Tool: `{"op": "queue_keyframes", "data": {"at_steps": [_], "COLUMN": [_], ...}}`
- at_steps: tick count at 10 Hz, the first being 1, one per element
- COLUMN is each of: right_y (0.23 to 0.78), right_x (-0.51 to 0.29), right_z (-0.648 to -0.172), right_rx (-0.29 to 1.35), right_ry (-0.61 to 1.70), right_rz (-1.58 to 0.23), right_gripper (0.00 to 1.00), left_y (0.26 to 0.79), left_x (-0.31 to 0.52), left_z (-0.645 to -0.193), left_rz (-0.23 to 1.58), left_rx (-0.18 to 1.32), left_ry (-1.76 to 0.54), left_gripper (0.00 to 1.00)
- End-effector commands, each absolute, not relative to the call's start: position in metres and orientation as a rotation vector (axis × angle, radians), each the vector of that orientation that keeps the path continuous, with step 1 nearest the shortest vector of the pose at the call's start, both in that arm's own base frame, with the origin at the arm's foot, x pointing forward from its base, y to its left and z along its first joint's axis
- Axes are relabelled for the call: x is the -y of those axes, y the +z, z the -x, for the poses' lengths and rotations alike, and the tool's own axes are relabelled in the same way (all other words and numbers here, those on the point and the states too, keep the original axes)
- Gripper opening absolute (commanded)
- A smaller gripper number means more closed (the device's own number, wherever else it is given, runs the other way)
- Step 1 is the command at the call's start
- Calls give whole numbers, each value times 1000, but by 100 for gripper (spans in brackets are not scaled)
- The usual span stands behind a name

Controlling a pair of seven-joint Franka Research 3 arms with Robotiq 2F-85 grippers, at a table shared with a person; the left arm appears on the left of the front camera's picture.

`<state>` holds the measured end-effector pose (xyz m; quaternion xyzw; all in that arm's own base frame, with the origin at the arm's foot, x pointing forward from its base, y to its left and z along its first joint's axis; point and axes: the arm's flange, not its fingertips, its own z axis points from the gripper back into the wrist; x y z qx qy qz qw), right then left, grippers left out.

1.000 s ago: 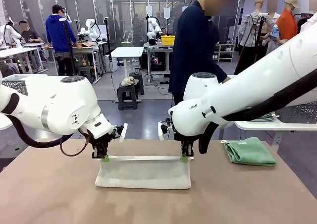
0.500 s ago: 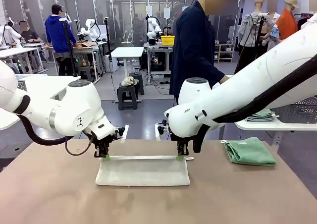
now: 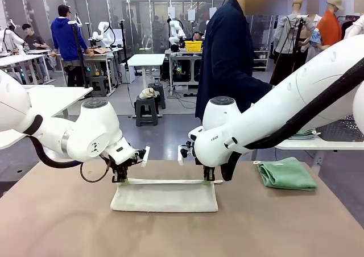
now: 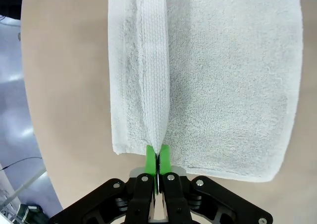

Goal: Fold the towels and place them in the basket.
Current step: When a person lays out a Towel with hook on the table, fold it in half twice.

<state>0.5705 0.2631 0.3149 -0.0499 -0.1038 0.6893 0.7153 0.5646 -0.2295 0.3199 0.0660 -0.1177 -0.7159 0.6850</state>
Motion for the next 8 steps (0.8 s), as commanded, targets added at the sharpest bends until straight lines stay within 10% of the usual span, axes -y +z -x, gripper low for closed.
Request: {"op": "queue_keyframes", "data": {"at_steps": [1,3,4,5,6,8], "right_y": [311,317,323,332,345,392], "right_x": [-262,-261,-259,-255,-251,-241], "right_z": [-574,-571,-570,-569,-567,-553], "right_rx": [247,260,247,245,247,203], "right_ry": [1489,1497,1518,1539,1553,1556], "right_rz": [160,162,120,107,89,24], "right_gripper": [23,42,47,62,67,67], "left_y": [319,326,333,346,361,413], "left_x": [228,225,222,216,209,186], "left_z": [-573,-570,-571,-570,-568,-555], "left_rz": [-200,-196,-174,-158,-106,30], "left_rx": [294,309,299,286,291,323], "left_ry": [-1588,-1591,-1633,-1677,-1715,-1743], "left_gripper": [22,42,26,62,41,41]}}
